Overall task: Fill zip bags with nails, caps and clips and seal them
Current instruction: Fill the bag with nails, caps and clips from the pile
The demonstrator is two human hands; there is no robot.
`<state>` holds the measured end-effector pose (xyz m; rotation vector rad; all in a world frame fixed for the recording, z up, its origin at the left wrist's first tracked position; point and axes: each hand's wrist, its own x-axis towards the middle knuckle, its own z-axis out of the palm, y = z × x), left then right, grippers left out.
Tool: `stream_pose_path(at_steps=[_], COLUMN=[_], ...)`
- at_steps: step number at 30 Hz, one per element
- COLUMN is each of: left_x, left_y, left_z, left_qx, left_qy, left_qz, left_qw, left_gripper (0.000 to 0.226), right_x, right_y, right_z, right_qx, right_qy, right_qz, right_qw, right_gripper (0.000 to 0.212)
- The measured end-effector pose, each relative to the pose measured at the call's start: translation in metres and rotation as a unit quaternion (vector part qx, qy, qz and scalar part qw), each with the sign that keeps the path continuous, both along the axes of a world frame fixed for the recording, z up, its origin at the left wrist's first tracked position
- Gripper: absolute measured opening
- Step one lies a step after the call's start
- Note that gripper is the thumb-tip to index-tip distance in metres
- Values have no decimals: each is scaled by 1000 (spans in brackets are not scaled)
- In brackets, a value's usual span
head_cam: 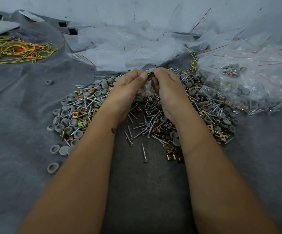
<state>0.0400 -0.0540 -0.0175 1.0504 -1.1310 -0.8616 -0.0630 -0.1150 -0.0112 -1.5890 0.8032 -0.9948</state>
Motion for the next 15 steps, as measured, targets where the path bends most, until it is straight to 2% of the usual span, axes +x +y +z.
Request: stream_pose_path(at_steps=[6,9,11,15], left_x=[0,-1,0,0], left_y=[-2,-3,-5,-9], left_z=[0,-1,-1,2], left_qx=[5,6,16,96], left_qy=[13,26,21,-3], left_qz=[9,10,21,85], left_qw=[1000,1000,999,992], left_gripper=[22,21,21,24], right_x=[6,7,7,1], right_y=[-1,-1,-2,-3], right_z=[-1,-2,-2,-4], right_qx=[64,95,92,10], right_qy=[-84,-115,-99,-1], right_qz=[15,30,23,-13], right_qw=[994,988,991,1000], right_gripper=[29,40,43,32])
